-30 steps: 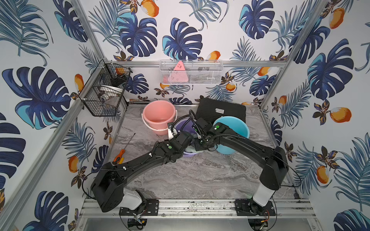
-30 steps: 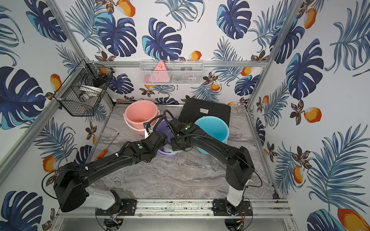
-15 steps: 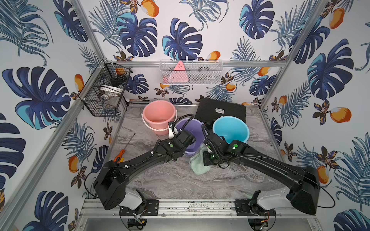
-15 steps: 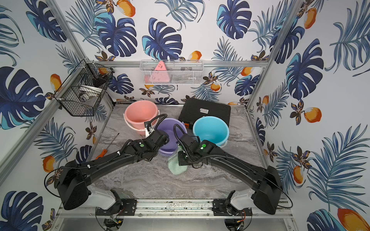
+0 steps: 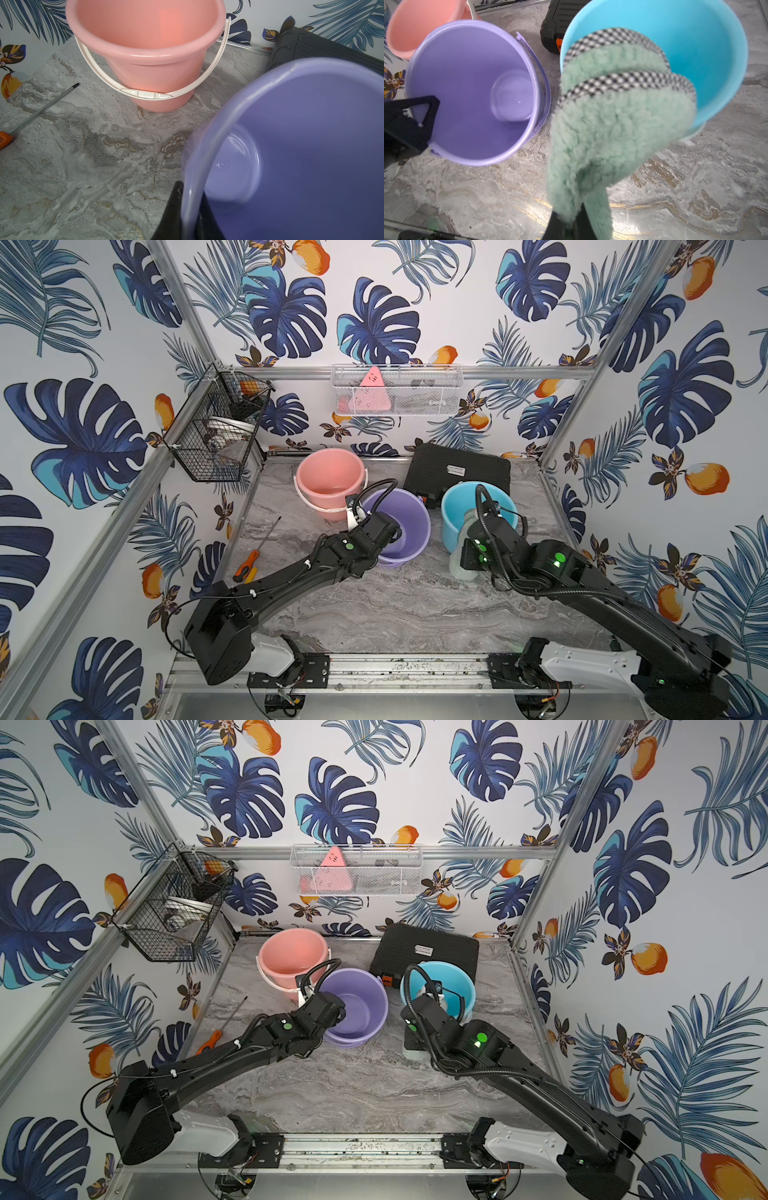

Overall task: Wipe the inside of the bucket with a cloth
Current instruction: Wipe the dirt from the inside of the bucket.

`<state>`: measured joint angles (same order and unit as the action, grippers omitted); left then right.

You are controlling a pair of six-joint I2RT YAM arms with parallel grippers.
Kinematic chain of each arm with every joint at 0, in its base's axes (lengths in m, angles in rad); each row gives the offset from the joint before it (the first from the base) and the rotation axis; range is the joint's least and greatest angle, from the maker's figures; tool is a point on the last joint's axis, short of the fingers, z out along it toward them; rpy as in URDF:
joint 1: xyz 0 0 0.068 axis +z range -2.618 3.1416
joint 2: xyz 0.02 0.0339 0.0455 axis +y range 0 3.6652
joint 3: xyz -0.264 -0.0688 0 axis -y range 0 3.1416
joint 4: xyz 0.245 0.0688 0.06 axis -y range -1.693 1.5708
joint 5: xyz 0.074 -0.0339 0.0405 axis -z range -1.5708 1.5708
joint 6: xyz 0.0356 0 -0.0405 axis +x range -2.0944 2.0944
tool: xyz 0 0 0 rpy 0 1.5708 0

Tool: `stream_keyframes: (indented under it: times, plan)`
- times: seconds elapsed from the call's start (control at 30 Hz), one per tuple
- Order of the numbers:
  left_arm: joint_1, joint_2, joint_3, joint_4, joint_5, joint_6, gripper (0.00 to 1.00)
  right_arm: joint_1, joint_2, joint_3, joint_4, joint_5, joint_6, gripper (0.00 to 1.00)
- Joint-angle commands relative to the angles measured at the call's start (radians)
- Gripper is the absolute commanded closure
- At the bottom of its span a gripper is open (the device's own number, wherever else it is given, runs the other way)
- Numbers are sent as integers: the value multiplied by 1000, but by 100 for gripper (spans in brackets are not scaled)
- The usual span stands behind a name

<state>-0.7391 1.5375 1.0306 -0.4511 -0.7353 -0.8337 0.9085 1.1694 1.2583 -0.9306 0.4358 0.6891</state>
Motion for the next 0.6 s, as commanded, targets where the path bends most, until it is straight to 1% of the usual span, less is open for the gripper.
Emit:
stream_keyframes:
  times: [0.0, 0.1, 0.2, 0.37, 0.57]
  plan:
    - [0, -26, -24, -11, 62, 42, 100, -4, 107, 54, 115, 16, -49, 100]
    - [0, -53, -49, 11, 97, 70, 100, -34, 211, 77, 226, -46, -81, 100]
    - [0, -68, -59, 8, 111, 96, 100, -69, 305, 104, 295, -137, -79, 100]
    - [0, -80, -85, 25, 145, 108, 100, -101, 416, 132, 374, -263, -53, 100]
    - [0, -90, -113, 47, 174, 92, 100, -119, 524, 175, 388, -304, -41, 100]
